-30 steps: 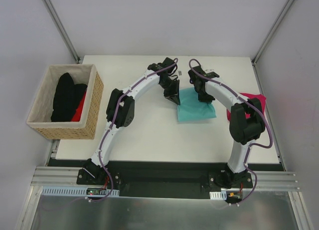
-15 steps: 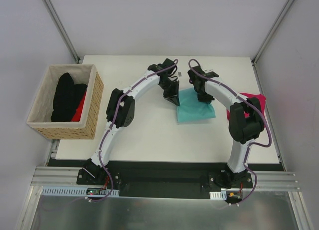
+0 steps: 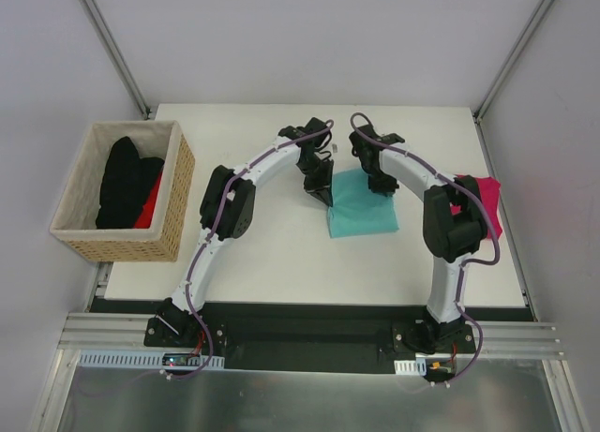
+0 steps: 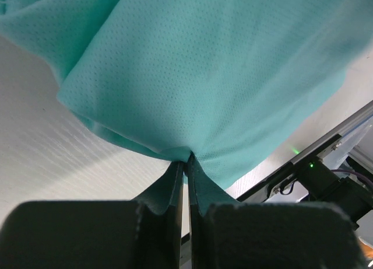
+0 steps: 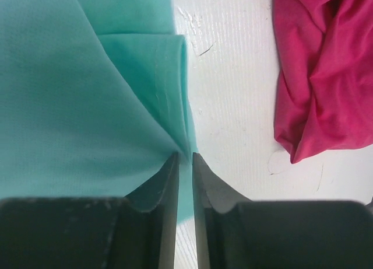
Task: Fold and stack the t-shirts
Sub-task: Smooth out wrinkles on the folded tshirt
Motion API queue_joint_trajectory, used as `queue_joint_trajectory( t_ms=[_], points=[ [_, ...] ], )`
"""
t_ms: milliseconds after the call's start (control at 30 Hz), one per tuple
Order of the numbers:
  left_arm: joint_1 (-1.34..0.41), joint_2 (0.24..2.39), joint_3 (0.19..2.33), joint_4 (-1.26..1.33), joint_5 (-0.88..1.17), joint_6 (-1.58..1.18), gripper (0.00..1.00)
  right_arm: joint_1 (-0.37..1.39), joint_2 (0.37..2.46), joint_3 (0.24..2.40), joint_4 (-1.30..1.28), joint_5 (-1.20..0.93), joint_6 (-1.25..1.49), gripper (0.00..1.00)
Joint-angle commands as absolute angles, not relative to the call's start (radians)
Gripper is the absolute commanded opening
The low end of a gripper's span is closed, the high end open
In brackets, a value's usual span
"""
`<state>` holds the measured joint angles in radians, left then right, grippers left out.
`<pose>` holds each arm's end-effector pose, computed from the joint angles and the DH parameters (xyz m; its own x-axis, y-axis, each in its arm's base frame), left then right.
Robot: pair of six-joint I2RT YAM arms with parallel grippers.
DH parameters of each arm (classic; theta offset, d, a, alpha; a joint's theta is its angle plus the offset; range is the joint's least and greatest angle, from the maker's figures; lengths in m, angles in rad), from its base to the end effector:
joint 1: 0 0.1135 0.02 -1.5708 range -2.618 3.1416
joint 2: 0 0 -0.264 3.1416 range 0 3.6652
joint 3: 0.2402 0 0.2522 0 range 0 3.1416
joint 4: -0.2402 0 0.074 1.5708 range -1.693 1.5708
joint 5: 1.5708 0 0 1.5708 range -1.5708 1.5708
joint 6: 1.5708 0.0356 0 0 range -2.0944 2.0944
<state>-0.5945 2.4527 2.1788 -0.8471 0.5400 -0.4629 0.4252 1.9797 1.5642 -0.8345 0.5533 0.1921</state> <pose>0.4216 -0.3071 0.1787 -0.9647 0.1899 -0.1823 0.2624 0.7490 -0.6084 0.3777 0.1505 0.2128 -0.8868 -0.2232 -0.4047 -0.0313 0.9026 -0.4293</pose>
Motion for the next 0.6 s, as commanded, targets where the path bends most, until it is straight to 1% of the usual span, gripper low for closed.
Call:
queue_joint_trajectory(
  t_ms=[0,100,267,300,333,367,467,567],
  points=[
    [-0.584,2.407,2.164,-0.882,0.515,-0.440,0.00,0.416,1.983,1.617,-0.885,0.601,0.213,0.20],
    [-0.584,2.410,2.169,-0.881,0.517,-0.440,0.00,0.416,1.980,1.614,-0.896,0.618,0.219,0.22],
    [-0.584,2.421,2.183,-0.882,0.538,-0.443,0.00,0.416,1.962,1.606,-0.902,0.632,0.222,0.22],
    [-0.584,2.421,2.184,-0.882,0.540,-0.443,0.03,0.416,1.960,1.606,-0.900,0.634,0.222,0.22],
    [-0.584,2.421,2.184,-0.882,0.538,-0.443,0.08,0.414,1.954,1.608,-0.900,0.637,0.222,0.22],
    [-0.584,2.418,2.183,-0.884,0.537,-0.443,0.23,0.416,1.951,1.611,-0.902,0.638,0.221,0.22],
    [-0.584,2.413,2.177,-0.884,0.534,-0.440,0.32,0.411,1.947,1.621,-0.907,0.643,0.215,0.22],
    [-0.584,2.399,2.163,-0.882,0.522,-0.436,0.32,0.399,1.944,1.646,-0.908,0.655,0.196,0.22]
  ],
)
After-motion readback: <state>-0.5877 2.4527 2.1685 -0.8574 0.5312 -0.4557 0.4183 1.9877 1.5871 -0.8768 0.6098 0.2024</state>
